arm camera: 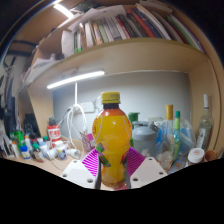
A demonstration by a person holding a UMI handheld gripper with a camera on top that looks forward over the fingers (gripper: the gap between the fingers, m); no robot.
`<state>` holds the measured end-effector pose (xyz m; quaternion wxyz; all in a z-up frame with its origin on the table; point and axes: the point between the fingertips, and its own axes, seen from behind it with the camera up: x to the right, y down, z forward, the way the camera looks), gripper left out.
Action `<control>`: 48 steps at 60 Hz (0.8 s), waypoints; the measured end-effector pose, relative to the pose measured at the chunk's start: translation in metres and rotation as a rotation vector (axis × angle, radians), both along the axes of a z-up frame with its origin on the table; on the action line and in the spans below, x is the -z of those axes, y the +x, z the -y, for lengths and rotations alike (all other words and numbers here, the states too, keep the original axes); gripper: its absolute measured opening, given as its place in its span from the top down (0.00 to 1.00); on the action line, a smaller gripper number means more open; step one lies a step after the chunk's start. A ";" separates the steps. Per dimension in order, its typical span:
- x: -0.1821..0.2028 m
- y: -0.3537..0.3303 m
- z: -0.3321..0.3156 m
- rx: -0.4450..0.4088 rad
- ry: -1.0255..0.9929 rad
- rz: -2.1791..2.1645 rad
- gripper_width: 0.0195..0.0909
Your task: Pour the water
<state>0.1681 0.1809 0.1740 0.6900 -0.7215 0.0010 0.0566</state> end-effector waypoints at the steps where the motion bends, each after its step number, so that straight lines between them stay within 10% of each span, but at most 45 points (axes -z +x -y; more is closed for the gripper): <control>1: 0.008 0.003 -0.002 0.004 -0.006 0.017 0.80; 30: 0.097 0.025 -0.013 0.004 -0.092 0.030 0.75; 40: 0.097 0.027 -0.011 0.011 -0.100 0.034 0.51; 48: 0.105 0.038 0.005 0.061 -0.159 0.051 0.09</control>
